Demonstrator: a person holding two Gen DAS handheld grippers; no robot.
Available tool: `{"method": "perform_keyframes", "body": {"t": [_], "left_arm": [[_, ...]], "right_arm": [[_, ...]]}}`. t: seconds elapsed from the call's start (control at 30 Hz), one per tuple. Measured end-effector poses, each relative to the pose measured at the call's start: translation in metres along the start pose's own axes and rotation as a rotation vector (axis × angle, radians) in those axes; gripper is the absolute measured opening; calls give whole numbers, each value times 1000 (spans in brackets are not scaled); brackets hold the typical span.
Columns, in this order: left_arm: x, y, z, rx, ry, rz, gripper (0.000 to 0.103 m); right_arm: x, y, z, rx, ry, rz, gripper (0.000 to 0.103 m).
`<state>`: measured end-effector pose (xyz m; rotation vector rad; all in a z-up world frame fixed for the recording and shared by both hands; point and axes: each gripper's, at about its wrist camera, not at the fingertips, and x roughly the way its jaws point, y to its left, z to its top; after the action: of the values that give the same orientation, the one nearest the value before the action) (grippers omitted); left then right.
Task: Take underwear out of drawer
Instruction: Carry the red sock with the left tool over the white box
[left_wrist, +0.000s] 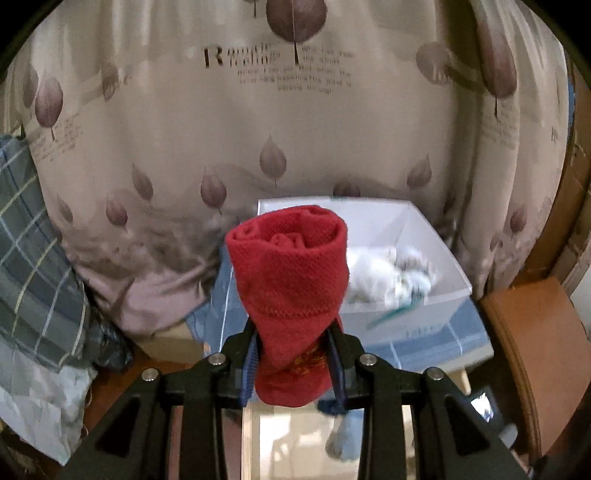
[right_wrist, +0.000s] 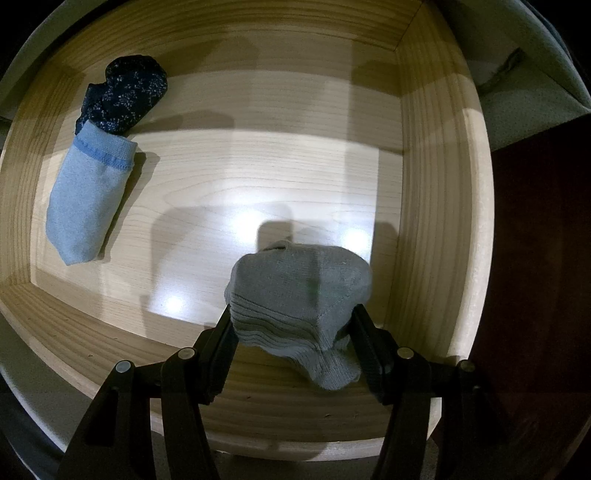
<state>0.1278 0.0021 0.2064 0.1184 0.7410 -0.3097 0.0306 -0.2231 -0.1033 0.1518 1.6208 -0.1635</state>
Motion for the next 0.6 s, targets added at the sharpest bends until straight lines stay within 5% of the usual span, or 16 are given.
{"method": "perform_keyframes", "body": {"t": [0.33, 0.6], "left_arm": [[55, 2, 50, 10, 12, 64, 32], [104, -8, 41, 23, 100, 17, 32]], "right_arm": [[2, 0, -1, 2, -1, 1, 57], [2, -2, -2, 1, -2, 2, 57]]}}
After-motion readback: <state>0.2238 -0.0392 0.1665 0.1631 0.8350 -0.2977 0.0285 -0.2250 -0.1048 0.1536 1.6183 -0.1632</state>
